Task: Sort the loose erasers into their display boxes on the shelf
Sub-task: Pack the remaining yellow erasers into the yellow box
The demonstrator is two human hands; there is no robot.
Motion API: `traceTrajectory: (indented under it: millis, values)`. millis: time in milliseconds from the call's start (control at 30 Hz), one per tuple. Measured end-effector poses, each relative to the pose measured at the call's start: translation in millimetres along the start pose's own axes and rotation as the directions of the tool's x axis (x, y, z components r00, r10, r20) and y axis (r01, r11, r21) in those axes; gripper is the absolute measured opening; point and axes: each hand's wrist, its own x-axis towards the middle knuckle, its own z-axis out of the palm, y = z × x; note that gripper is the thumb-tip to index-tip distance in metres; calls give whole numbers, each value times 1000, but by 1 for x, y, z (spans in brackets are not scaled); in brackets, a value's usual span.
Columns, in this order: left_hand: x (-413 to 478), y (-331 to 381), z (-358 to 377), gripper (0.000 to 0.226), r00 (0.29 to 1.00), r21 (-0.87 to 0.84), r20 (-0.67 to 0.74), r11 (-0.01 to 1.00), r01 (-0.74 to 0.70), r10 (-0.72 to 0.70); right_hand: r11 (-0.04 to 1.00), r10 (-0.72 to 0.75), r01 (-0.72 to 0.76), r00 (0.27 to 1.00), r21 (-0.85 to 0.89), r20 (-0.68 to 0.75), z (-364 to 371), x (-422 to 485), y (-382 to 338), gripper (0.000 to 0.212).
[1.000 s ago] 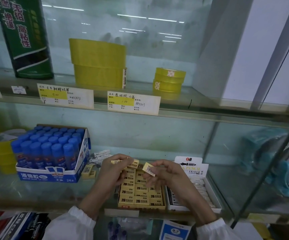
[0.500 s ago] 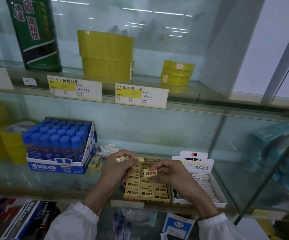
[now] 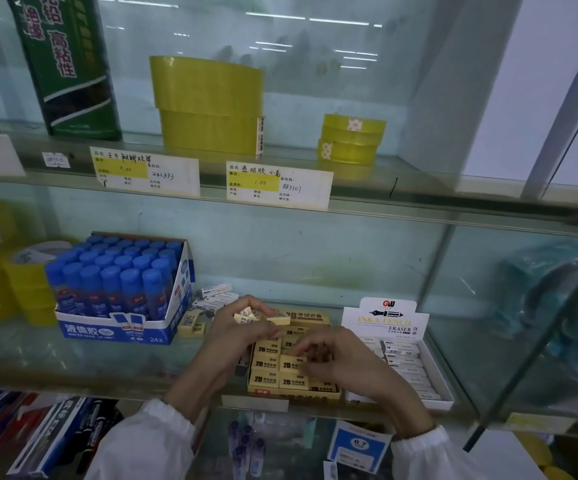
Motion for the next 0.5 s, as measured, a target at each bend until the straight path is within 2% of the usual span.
traceTrajectory:
  millis: [233, 333, 400, 433, 500]
  values:
    - [-3, 2, 4, 23, 1000, 45, 23, 999, 5, -6, 1000, -8, 8, 1000, -3, -20, 4, 1, 0, 16]
    - [-5, 5, 4, 21, 999, 70, 43, 998, 4, -7, 995, 51, -39, 991, 95, -126, 1, 3, 1, 10]
    - [-7, 6, 5, 23, 997, 108, 76, 994, -23, 15, 956, 91, -41, 983, 290, -161, 0, 5, -1, 18]
    - [-8, 7, 6, 24, 995, 133, 91, 990, -41, 29, 946, 86, -31, 983, 323, -160, 0, 6, -2, 26]
    - [-10, 8, 8, 23, 993, 165, 108, 983, -74, 57, 977, 33, 3, 986, 213, -165, 1, 7, -1, 37]
